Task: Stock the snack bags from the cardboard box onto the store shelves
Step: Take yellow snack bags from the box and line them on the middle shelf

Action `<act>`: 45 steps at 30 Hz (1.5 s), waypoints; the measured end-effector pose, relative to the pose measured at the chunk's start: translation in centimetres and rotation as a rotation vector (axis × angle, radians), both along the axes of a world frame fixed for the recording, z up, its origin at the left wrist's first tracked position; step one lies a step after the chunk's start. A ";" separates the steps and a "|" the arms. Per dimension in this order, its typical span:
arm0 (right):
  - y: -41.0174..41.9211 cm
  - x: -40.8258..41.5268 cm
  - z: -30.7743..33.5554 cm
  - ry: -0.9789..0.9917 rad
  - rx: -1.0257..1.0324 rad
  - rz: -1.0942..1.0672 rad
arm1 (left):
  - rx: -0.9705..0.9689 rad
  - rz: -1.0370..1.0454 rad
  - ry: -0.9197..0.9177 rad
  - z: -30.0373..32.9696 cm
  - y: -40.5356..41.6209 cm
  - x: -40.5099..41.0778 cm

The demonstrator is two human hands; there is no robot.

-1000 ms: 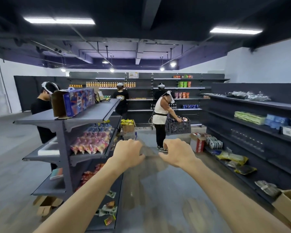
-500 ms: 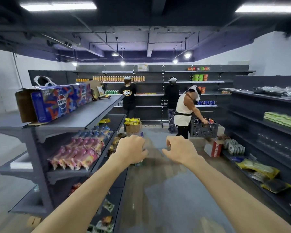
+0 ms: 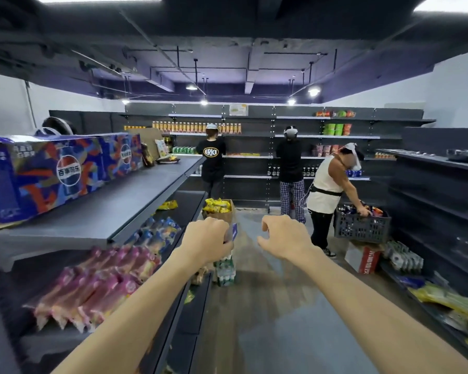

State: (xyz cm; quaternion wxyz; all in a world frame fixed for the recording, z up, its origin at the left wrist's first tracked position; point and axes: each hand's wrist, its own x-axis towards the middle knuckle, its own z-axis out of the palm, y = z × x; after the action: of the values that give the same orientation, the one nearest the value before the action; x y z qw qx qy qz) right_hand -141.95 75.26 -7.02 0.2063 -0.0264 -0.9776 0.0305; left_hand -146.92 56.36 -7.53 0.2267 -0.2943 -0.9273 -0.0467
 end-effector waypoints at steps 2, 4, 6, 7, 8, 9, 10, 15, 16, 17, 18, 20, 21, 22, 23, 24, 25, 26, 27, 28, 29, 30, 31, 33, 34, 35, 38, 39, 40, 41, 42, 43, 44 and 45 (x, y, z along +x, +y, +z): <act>0.1 -4.0 0.7 -0.002 0.010 -0.008 | -0.003 -0.013 0.001 0.5 0.2 -4.1; 0.4 -7.9 1.2 0.024 -0.010 -0.018 | -0.004 -0.021 0.019 1.1 0.6 -8.1; 0.7 -11.6 1.1 0.027 -0.020 -0.026 | -0.009 -0.024 0.014 1.0 1.1 -11.9; 1.0 -13.4 1.0 0.020 -0.018 -0.029 | -0.014 -0.027 0.007 0.8 1.4 -13.7; 1.3 -15.1 0.7 0.012 -0.018 -0.031 | -0.022 -0.031 0.001 0.6 1.8 -15.4; 1.6 -16.8 0.4 0.007 -0.018 -0.035 | -0.030 -0.035 0.001 0.3 2.1 -17.1; 1.9 -18.4 0.1 0.001 -0.016 -0.039 | -0.035 -0.039 0.002 0.2 2.4 -18.8; 4.0 -26.8 -1.1 -0.015 -0.041 -0.034 | -0.041 -0.029 0.019 -0.4 4.1 -26.8; 4.6 -28.6 -1.5 -0.020 -0.044 -0.031 | -0.041 -0.025 0.018 -0.6 4.6 -28.4; 5.2 -30.5 -1.8 -0.021 -0.045 -0.027 | -0.044 -0.024 0.016 -0.8 5.3 -30.1; 5.9 -32.4 -2.1 -0.020 -0.041 -0.026 | -0.049 -0.022 0.016 -0.9 6.1 -32.0; 7.5 -36.3 -2.6 -0.013 -0.037 -0.024 | -0.058 -0.008 0.017 -1.1 7.8 -35.9; 8.4 -38.3 -2.7 -0.010 -0.038 -0.019 | -0.061 0.001 0.016 -1.2 8.8 -37.9; 9.4 -40.3 -2.8 -0.012 -0.039 -0.015 | -0.065 0.008 0.012 -1.3 9.8 -40.0; 10.4 -42.4 -2.9 -0.016 -0.042 -0.014 | -0.072 0.013 0.009 -1.4 10.8 -42.0; 11.4 -44.3 -2.8 -0.020 -0.041 -0.014 | -0.084 0.017 0.008 -1.4 11.8 -43.9; 12.4 -46.1 -2.8 -0.027 -0.038 -0.009 | -0.098 0.020 0.010 -1.3 12.7 -45.6; 13.4 -47.9 -2.8 -0.035 -0.030 0.000 | -0.108 0.027 0.010 -1.2 13.4 -47.3; 14.2 -49.7 -2.7 -0.044 -0.017 0.011 | -0.110 0.033 0.005 -1.1 14.0 -48.9; 15.0 -51.5 -2.6 -0.053 -0.004 0.020 | -0.109 0.042 -0.006 -1.1 14.4 -50.4; 15.6 -53.2 -2.5 -0.058 0.001 0.025 | -0.109 0.053 -0.020 -1.2 14.8 -52.0; 16.3 -55.1 -2.5 -0.071 0.005 0.030 | -0.116 0.067 -0.036 -1.3 15.3 -53.8; 16.6 -56.5 -2.6 -0.087 0.010 0.039 | -0.128 0.079 -0.048 -1.5 15.5 -55.2; 17.1 -59.4 -2.9 -0.105 0.014 0.064 | -0.138 0.099 -0.074 -2.0 15.9 -58.2; 17.4 -61.1 -3.0 -0.091 0.012 0.079 | -0.134 0.101 -0.076 -2.1 16.4 -60.0; 17.7 -62.8 -3.1 -0.071 0.004 0.095 | -0.133 0.100 -0.077 -2.2 16.8 -61.8; 18.7 -67.7 -4.0 -0.047 -0.018 0.116 | -0.126 0.083 -0.059 -2.5 18.2 -67.3; 19.1 -69.4 -4.6 -0.044 -0.020 0.112 | -0.118 0.072 -0.049 -2.9 18.8 -69.1; 19.5 -71.0 -5.2 -0.048 -0.020 0.109 | -0.110 0.060 -0.047 -3.5 19.4 -71.0; 19.9 -72.7 -5.9 -0.054 -0.018 0.109 | -0.106 0.045 -0.048 -4.1 19.9 -73.0; 20.3 -74.4 -6.6 -0.068 -0.015 0.109 | -0.112 0.032 -0.051 -4.8 20.4 -75.0; 20.6 -76.2 -7.1 -0.086 -0.014 0.109 | -0.121 0.017 -0.056 -5.5 20.7 -76.9; 21.0 -78.0 -7.5 -0.102 -0.015 0.108 | -0.123 0.006 -0.070 -6.0 20.9 -78.9; 21.3 -80.0 -7.8 -0.113 -0.020 0.101 | -0.116 0.000 -0.090 -6.5 21.0 -81.0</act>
State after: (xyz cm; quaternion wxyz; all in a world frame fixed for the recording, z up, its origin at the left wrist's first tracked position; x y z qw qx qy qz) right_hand -221.90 96.59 -14.78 0.1485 0.0193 -0.9875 0.0489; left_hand -227.91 77.32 -13.99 0.1676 -0.3047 -0.9376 -0.0062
